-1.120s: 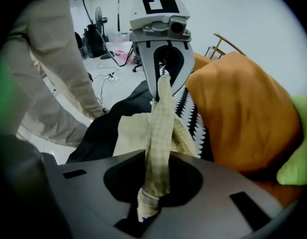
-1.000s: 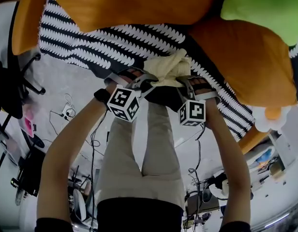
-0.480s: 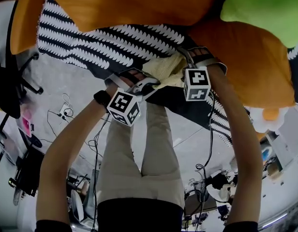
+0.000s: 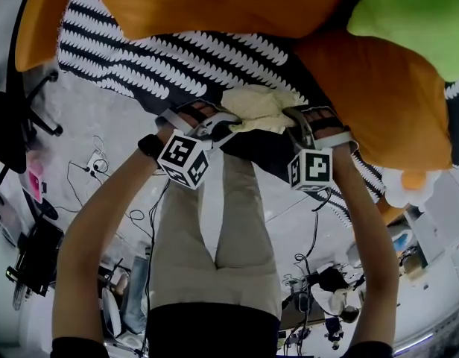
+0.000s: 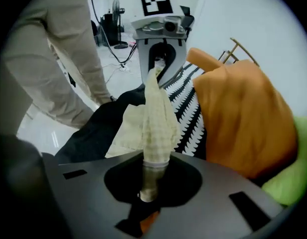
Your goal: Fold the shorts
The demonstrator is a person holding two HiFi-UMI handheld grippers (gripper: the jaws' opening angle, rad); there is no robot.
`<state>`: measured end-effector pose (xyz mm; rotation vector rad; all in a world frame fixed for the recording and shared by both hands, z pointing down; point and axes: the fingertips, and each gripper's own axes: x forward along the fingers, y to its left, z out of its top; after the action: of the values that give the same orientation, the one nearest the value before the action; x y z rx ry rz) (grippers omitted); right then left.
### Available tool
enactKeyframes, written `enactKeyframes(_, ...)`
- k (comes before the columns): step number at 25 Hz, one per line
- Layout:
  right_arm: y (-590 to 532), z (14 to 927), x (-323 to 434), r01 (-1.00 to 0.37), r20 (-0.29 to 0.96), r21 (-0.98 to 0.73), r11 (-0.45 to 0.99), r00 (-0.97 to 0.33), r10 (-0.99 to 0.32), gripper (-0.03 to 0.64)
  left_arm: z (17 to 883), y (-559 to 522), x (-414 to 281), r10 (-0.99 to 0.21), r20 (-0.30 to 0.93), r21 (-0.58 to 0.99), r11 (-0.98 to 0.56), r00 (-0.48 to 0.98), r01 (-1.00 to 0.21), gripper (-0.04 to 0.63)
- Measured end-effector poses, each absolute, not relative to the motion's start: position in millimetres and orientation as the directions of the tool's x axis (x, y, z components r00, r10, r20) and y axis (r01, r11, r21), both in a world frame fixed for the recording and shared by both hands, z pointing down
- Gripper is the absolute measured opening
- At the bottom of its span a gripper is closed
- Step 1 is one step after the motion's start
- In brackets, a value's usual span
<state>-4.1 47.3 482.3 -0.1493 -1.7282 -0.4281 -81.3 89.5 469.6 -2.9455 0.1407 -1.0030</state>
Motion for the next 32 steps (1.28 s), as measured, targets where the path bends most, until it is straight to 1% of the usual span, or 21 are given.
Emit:
enactKeyframes(2, 73, 488, 0, 0.319, 0.941, 0.319, 0.893, -0.220, -0.257, 0.058, 479, 107, -80, -0.068, 0.617, -0.046, -0.998, 0.784, -0.050, 0.035)
enactKeyframes(4, 101, 507, 0, 0.319, 0.928, 0.361, 0.876, -0.213, -0.305, 0.058, 497, 125, -84, -0.034, 0.639, -0.035, -0.999, 0.768, -0.015, 0.035)
enactKeyframes(6, 119, 530, 1, 0.304, 0.936, 0.342, 0.889, -0.192, -0.294, 0.064, 519, 135, -88, -0.003, 0.676, -0.001, -1.000, 0.736, -0.004, 0.045)
enactKeyframes(8, 128, 549, 7, 0.258, 0.956, 0.282, 0.924, -0.161, -0.247, 0.097, 537, 139, -89, 0.030, 0.715, 0.077, -0.996, 0.699, -0.036, 0.085)
enactKeyframes(9, 131, 557, 11, 0.239, 0.966, 0.243, 0.940, -0.144, -0.213, 0.153, 544, 141, -89, 0.054, 0.730, 0.127, -0.990, 0.682, -0.058, 0.120)
enactKeyframes(10, 134, 564, 14, 0.232, 0.976, 0.202, 0.952, -0.129, -0.176, 0.231, 550, 145, -92, 0.082, 0.742, 0.177, -0.981, 0.665, -0.077, 0.158)
enactKeyframes(11, 137, 569, 15, 0.233, 0.983, 0.166, 0.958, -0.119, -0.141, 0.294, 556, 149, -97, 0.111, 0.753, 0.218, -0.972, 0.649, -0.087, 0.205)
enactKeyframes(14, 144, 562, 15, 0.218, 0.991, 0.079, 0.973, -0.125, -0.052, 0.382, 558, 151, -120, 0.154, 0.776, 0.267, -0.959, 0.612, -0.097, 0.252)
enactKeyframes(15, 146, 554, 19, 0.195, 0.991, 0.051, 0.979, -0.133, -0.025, 0.427, 551, 146, -125, 0.140, 0.774, 0.267, -0.957, 0.617, -0.117, 0.253)
enactKeyframes(16, 147, 546, 24, 0.160, 0.990, 0.029, 0.987, -0.143, -0.006, 0.445, 541, 137, -127, 0.111, 0.765, 0.265, -0.952, 0.635, -0.152, 0.251)
enactKeyframes(18, 139, 527, 32, 0.061, 0.984, 0.017, 0.998, -0.177, -0.006, 0.440, 519, 113, -128, 0.028, 0.733, 0.254, -0.938, 0.680, -0.236, 0.231)
enactKeyframes(20, 122, 512, 33, -0.062, 0.973, 0.031, 0.998, -0.226, -0.045, 0.410, 505, 92, -127, -0.051, 0.699, 0.223, -0.932, 0.713, -0.285, 0.195)
enactKeyframes(22, 102, 505, 28, -0.241, 0.954, 0.017, 0.970, -0.287, -0.089, 0.335, 500, 82, -117, -0.086, 0.673, 0.199, -0.936, 0.735, -0.291, 0.186)
enactKeyframes(23, 92, 504, 26, -0.350, 0.942, -0.012, 0.937, -0.319, -0.107, 0.276, 499, 82, -107, -0.087, 0.665, 0.192, -0.940, 0.742, -0.283, 0.186)
enactKeyframes(24, 83, 505, 26, -0.447, 0.930, -0.047, 0.893, -0.347, -0.124, 0.244, 500, 84, -95, -0.081, 0.663, 0.184, -0.946, 0.744, -0.267, 0.186)
enactKeyframes(25, 74, 507, 24, -0.511, 0.919, -0.069, 0.857, -0.367, -0.144, 0.229, 502, 87, -82, -0.070, 0.666, 0.175, -0.953, 0.743, -0.248, 0.187)
enactKeyframes(26, 66, 509, 22, -0.533, 0.912, -0.064, 0.843, -0.374, -0.167, 0.207, 506, 89, -71, -0.061, 0.670, 0.171, -0.957, 0.740, -0.234, 0.192)
enactKeyframes(27, 60, 513, 18, -0.520, 0.913, -0.039, 0.853, -0.365, -0.181, 0.176, 512, 90, -63, -0.056, 0.672, 0.179, -0.955, 0.739, -0.235, 0.195)
enactKeyframes(29, 57, 525, 15, -0.455, 0.940, -0.002, 0.890, -0.304, -0.153, 0.080, 524, 83, -59, -0.054, 0.666, 0.247, -0.925, 0.744, -0.288, 0.195)
enactKeyframes(31, 60, 530, 15, -0.455, 0.961, -0.029, 0.890, -0.258, -0.100, 0.065, 534, 76, -64, -0.045, 0.658, 0.352, -0.864, 0.752, -0.359, 0.196)
enactKeyframes(32, 61, 522, 13, -0.489, 0.959, -0.058, 0.870, -0.271, -0.088, 0.053, 536, 72, -68, -0.044, 0.650, 0.396, -0.833, 0.758, -0.387, 0.196)
